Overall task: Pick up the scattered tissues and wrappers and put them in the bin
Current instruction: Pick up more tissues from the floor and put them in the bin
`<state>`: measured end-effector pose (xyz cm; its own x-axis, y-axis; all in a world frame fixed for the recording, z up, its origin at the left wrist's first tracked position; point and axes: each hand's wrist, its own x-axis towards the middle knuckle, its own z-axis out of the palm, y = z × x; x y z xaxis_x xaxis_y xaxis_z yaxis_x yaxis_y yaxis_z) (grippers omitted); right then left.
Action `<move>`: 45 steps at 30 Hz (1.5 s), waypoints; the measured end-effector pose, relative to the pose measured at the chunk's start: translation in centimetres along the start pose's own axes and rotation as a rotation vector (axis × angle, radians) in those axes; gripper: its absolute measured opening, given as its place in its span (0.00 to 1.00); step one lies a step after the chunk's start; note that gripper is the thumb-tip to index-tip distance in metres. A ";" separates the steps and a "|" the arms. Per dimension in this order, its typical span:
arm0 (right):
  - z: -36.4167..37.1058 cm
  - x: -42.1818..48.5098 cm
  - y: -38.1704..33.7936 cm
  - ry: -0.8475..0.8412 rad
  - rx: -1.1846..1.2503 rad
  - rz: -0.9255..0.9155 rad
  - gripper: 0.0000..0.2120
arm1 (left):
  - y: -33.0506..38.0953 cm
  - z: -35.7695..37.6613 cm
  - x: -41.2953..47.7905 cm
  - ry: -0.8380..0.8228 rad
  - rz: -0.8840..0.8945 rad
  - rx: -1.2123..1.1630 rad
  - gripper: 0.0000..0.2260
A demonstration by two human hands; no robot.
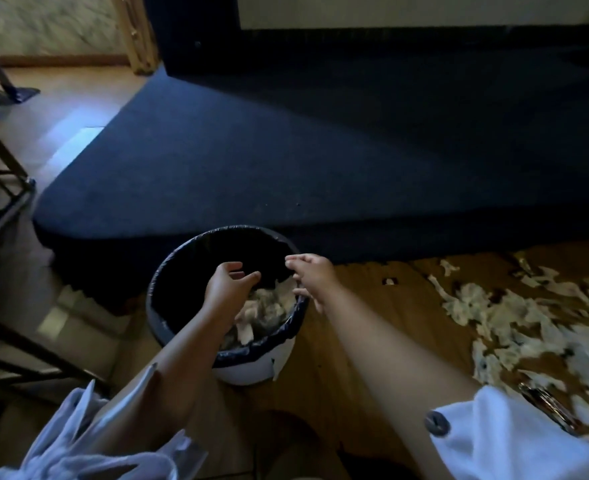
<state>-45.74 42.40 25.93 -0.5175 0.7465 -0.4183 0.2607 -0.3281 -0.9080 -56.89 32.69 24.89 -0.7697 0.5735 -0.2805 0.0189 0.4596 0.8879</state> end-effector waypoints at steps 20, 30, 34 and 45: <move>-28.7 -4.6 22.9 0.582 0.023 0.373 0.07 | -3.7 26.0 -9.1 -0.732 -0.087 0.225 0.13; -34.7 0.4 30.7 0.602 -0.370 0.498 0.22 | -8.3 34.6 -6.9 -0.792 -0.140 0.418 0.11; -35.0 1.0 33.0 0.471 -0.553 0.495 0.12 | -9.5 37.4 -3.7 -0.791 -0.133 0.444 0.11; -38.1 8.8 33.3 0.746 -0.605 0.211 0.02 | -7.4 45.3 9.6 -0.608 -0.011 0.700 0.23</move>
<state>-10.55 60.09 -6.98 0.1814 0.9488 -0.2585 0.7697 -0.3006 -0.5632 -35.49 65.48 -0.89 -0.3089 0.7325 -0.6067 0.5469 0.6586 0.5168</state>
